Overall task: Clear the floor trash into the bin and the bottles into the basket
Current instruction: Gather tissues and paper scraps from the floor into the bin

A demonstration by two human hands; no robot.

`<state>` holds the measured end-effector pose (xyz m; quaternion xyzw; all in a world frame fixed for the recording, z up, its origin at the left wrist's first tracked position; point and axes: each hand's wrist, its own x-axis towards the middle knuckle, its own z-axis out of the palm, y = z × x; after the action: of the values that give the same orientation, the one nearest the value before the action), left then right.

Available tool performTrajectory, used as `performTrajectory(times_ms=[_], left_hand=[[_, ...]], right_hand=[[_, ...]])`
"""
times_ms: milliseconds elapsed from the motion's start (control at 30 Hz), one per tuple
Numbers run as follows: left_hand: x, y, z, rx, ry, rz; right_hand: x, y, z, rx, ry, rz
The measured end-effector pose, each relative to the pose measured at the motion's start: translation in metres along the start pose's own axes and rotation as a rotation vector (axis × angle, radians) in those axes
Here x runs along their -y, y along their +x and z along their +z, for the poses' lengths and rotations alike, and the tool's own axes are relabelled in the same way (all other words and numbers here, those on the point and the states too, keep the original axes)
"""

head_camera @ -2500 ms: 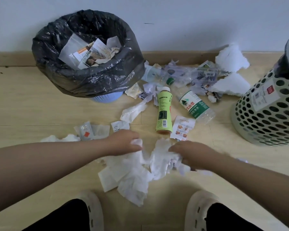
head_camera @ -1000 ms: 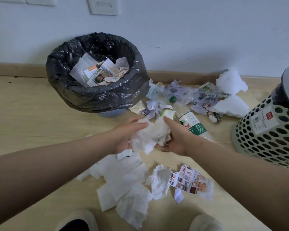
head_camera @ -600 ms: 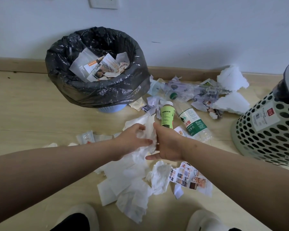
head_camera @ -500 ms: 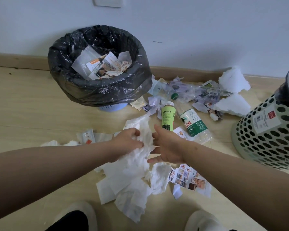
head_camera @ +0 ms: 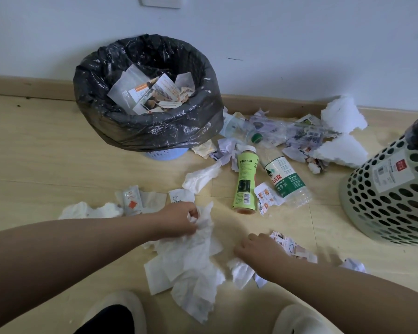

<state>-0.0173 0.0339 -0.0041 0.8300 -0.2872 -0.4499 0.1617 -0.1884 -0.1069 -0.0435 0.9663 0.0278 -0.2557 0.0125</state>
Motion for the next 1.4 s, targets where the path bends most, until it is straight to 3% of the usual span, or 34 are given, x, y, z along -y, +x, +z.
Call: performTrajectory(times_ms=[133,267,433,600,767,900,1033,1167,1267,1400], left_hand=[[-0.006,0.003,-0.005,0.015,-0.025,0.01],[-0.011,0.004,-0.019,-0.08,-0.163,-0.005],[-0.036,-0.005,-0.05,-0.308,-0.346,0.065],[-0.072,-0.024,-0.105,-0.469,-0.667,0.176],[-0.096,-0.041,-0.158,-0.655,-0.765,0.277],[-0.104,-0.043,-0.187,-0.841,-0.849,0.357],[-0.095,-0.024,-0.197,-1.046,-0.661,0.315],[-0.08,0.002,-0.191,-0.953,-0.514,0.092],[-0.07,0.009,-0.183,-0.921,-0.388,0.041],[-0.063,0.005,-0.175,-0.933,-0.272,0.106]], right_hand=[[-0.006,0.007,-0.007,0.176,0.169,0.147],[-0.015,0.025,-0.048,0.041,0.602,0.289],[-0.02,0.037,-0.111,-0.23,1.017,0.429],[-0.029,0.046,-0.172,-0.552,1.081,0.402],[-0.039,0.054,-0.236,-0.928,1.203,0.437],[-0.03,0.067,-0.269,-1.057,1.464,0.413],[-0.016,0.088,-0.275,-0.912,1.651,0.318],[-0.01,0.094,-0.264,-0.618,1.657,0.295],[-0.013,0.094,-0.255,-0.601,1.634,0.323],[-0.018,0.088,-0.25,-0.653,1.639,0.349]])
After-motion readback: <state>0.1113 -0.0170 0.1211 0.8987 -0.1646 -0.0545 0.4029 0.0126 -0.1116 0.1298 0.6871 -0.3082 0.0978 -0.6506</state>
